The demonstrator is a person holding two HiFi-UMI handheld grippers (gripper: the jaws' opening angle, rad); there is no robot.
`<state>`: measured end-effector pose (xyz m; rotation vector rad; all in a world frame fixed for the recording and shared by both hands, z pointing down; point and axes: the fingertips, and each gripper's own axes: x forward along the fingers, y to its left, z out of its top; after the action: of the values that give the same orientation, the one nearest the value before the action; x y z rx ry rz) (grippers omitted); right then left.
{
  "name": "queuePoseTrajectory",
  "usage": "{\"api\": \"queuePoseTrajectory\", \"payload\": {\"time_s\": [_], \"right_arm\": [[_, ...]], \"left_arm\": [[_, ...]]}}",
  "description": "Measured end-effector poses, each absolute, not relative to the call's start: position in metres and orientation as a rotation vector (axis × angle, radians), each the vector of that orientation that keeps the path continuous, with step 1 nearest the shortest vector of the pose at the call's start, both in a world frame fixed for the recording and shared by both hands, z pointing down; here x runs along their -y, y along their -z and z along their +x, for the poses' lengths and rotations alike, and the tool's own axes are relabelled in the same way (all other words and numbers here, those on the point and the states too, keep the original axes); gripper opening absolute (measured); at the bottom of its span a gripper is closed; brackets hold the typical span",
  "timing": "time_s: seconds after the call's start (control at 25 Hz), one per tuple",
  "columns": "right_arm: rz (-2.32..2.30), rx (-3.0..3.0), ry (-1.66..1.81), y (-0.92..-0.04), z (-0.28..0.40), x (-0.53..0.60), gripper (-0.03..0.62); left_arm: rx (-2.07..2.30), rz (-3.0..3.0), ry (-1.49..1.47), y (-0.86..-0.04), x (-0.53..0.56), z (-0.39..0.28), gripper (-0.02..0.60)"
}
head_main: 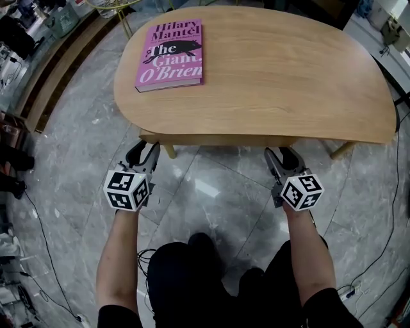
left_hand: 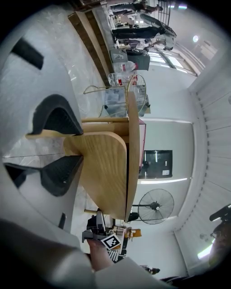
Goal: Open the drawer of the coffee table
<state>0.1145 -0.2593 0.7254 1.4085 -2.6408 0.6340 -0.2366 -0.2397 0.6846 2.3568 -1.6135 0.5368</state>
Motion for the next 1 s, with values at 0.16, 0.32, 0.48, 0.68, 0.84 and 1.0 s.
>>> {"api": "queuePoseTrajectory", "payload": {"time_s": [0.16, 0.32, 0.48, 0.68, 0.84, 1.0], "right_arm": [[1.367, 2.601, -0.571, -0.730, 0.117, 0.258, 0.230], [1.301, 2.483, -0.360, -0.737, 0.124, 0.257, 0.238], [1.304, 2.459, -0.245, -0.724, 0.135, 0.260, 0.241], [1.259, 2.495, -0.201, -0.711, 0.130, 0.264, 0.207], [1.247, 2.514, -0.227, -0.710, 0.129, 0.262, 0.190], [1.228, 2.511, -0.224, -0.709, 0.129, 0.257, 0.181]], "left_arm": [[1.612, 2.357, -0.547, -0.685, 0.238, -0.236, 0.153], [1.597, 2.383, -0.596, -0.683, 0.239, -0.236, 0.164], [1.582, 2.409, -0.665, -0.682, 0.240, -0.235, 0.175], [1.558, 2.397, -0.622, -0.684, 0.242, -0.235, 0.187], [1.554, 2.394, -0.592, -0.685, 0.240, -0.226, 0.235], [1.563, 2.376, -0.545, -0.684, 0.235, -0.227, 0.217]]}}
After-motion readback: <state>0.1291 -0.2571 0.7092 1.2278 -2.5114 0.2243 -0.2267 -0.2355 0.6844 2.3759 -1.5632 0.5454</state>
